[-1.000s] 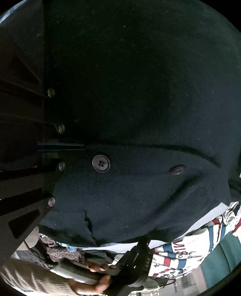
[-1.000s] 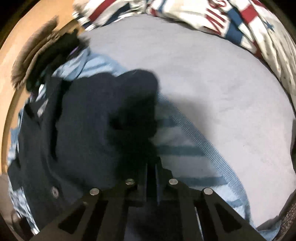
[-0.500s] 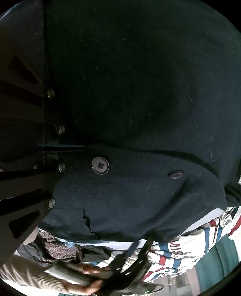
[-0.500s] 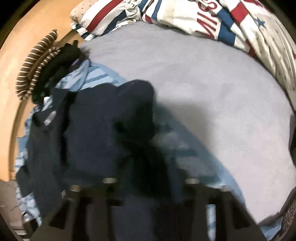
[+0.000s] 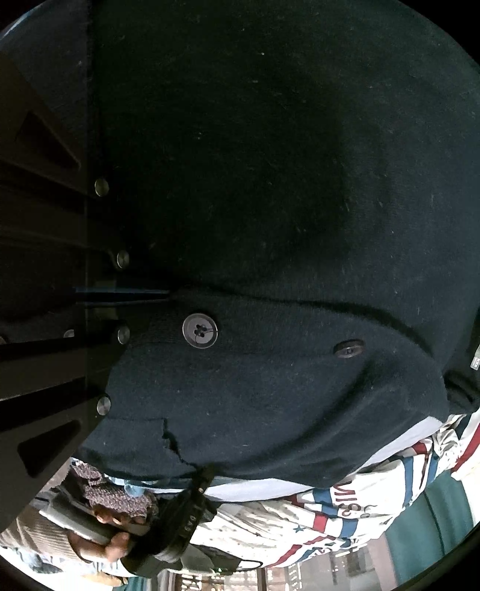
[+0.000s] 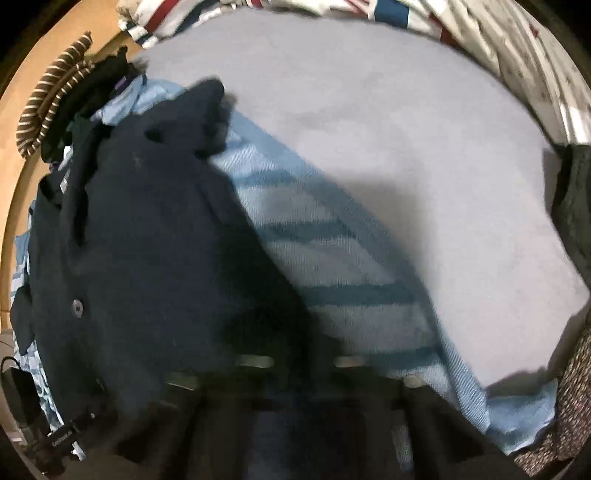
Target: Fold clothes
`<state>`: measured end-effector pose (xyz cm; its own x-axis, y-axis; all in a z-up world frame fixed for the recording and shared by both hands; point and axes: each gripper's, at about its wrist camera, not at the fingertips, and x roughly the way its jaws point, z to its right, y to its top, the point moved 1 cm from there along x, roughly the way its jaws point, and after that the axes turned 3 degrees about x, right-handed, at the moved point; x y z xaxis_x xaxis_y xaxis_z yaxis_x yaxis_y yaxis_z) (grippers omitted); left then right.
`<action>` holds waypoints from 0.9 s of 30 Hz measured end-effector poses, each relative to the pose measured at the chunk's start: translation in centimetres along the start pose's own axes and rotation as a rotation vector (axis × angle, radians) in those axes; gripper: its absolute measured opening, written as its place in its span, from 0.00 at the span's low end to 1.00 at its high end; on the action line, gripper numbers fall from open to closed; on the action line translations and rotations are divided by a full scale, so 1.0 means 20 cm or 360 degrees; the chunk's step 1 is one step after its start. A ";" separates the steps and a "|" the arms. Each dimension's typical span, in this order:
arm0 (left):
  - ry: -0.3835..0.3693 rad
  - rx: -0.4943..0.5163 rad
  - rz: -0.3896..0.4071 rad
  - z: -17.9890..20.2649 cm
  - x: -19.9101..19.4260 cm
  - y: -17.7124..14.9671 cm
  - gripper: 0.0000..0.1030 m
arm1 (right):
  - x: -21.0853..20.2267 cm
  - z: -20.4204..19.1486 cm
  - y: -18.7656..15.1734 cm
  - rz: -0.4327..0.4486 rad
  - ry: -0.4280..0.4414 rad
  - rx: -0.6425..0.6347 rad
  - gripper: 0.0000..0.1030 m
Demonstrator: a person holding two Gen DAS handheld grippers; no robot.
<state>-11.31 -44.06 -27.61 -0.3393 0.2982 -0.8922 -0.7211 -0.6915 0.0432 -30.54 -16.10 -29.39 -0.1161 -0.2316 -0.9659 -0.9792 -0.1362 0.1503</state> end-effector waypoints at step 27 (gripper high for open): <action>-0.0505 -0.0359 -0.0050 -0.35 -0.05 0.07 0.04 | -0.03 -1.04 0.56 0.0109 0.0306 -0.0192 0.50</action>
<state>-7.64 -49.91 -29.75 -0.5149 0.4857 -0.7064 -0.5950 -0.7957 -0.1133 -37.92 -37.43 -22.85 -0.1365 -0.4219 -0.8963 -0.9419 -0.2251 0.2494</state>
